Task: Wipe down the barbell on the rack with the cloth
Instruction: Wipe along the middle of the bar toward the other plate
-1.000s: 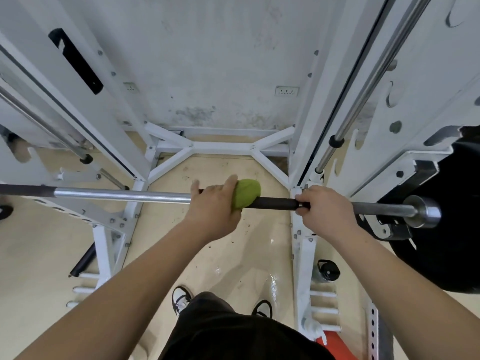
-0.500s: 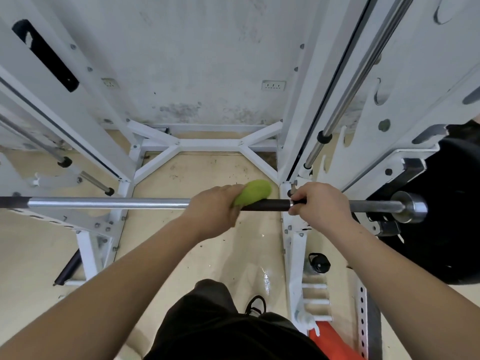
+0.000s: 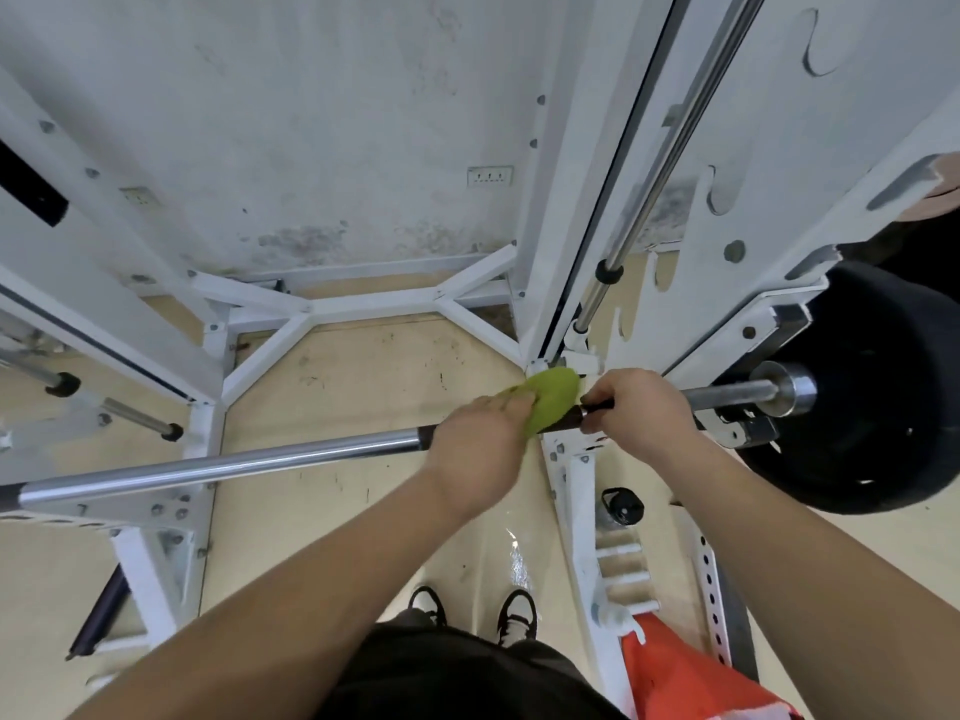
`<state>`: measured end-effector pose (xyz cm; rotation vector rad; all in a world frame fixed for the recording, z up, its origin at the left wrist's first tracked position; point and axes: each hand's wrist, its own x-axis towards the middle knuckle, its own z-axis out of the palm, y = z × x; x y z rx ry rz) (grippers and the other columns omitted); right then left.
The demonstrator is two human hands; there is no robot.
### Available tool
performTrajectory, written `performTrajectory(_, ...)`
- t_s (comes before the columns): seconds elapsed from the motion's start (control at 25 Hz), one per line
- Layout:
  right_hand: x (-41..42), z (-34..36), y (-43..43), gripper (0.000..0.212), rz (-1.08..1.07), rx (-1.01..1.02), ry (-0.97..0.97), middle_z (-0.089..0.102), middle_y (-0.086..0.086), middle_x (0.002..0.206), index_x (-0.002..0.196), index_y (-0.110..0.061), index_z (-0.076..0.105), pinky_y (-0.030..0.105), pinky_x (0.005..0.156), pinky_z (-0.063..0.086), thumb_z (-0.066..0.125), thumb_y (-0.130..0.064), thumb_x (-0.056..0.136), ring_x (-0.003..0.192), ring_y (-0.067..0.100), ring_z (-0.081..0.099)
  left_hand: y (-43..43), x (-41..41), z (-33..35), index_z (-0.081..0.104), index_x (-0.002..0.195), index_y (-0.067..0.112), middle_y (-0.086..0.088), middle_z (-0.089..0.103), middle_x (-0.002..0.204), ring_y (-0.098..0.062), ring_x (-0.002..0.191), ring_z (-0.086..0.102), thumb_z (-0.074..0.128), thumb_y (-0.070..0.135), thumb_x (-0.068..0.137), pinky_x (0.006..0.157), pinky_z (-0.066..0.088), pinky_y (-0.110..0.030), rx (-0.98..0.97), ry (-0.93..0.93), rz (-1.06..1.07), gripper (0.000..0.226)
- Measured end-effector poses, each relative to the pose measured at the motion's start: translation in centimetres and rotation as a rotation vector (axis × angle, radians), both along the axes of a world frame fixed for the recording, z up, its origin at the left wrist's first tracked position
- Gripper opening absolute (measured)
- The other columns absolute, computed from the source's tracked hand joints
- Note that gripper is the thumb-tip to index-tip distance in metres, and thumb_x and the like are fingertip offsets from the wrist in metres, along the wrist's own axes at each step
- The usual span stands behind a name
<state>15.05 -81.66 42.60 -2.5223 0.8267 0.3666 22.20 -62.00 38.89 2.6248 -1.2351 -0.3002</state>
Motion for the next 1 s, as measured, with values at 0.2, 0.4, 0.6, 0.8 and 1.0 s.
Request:
performTrajectory(0.2,-0.3,0.2,0.2,0.017,0.002,-0.016,-0.011,0.073,-0.005,0.091,0.097,-0.027,0.078,0.039,0.082,0.056,0.081,-0.020,0.081,0.087,0.018,0.067,2.6,1.9,0.9,0.050,0.118,0.019,-0.005,0.069,0.093,-0.028,0.075,0.060,0.053,0.016,0.093,0.064,0.049,-0.035,0.161,0.054,0.203,0.025)
performTrajectory(0.4,-0.4,0.2,0.2,0.015,0.025,-0.015,-0.051,0.072,-0.008,0.092,0.092,-0.028,0.078,0.034,0.077,0.054,0.081,-0.018,0.081,0.089,0.018,0.066,-4.7,-1.3,0.9,0.043,0.133,0.019,-0.006,0.065,0.113,-0.029,0.098,0.059,0.052,0.019,0.095,0.074,0.037,-0.039,0.107,0.042,0.023,0.039)
performTrajectory(0.6,-1.6,-1.3,-1.0,0.010,0.372,-0.289,-0.076,0.063,-0.005,0.100,0.098,-0.024,0.070,0.031,0.065,0.044,0.064,-0.031,0.094,0.102,0.018,0.059,0.4,1.7,1.4,0.052,0.119,0.022,-0.003,0.068,0.103,-0.029,0.089,0.063,0.045,0.033,0.101,0.075,0.053,-0.039,0.071,0.231,0.167,0.022)
performTrajectory(0.8,-2.5,-2.4,-4.7,0.018,0.412,-0.361,-0.096,0.061,-0.008,0.100,0.105,-0.025,0.073,0.032,0.069,0.050,0.063,-0.032,0.091,0.102,0.016,0.054,-6.4,-1.9,1.7,0.049,0.106,0.022,-0.005,0.070,0.096,-0.031,0.086,0.065,0.046,0.019,0.094,0.069,0.046,-0.037,0.188,0.170,0.384,0.014)
performTrajectory(1.0,-2.5,-3.0,-6.2,0.012,0.373,-0.200,-0.197,0.062,-0.008,0.092,0.095,-0.027,0.077,0.033,0.072,0.048,0.071,-0.034,0.086,0.099,0.020,0.055,-9.3,-5.7,0.7,0.054,0.136,0.022,-0.002,0.068,0.128,-0.029,0.114,0.061,0.056,0.016,0.093,0.097,0.043,-0.038,-0.073,0.043,0.262,0.044)
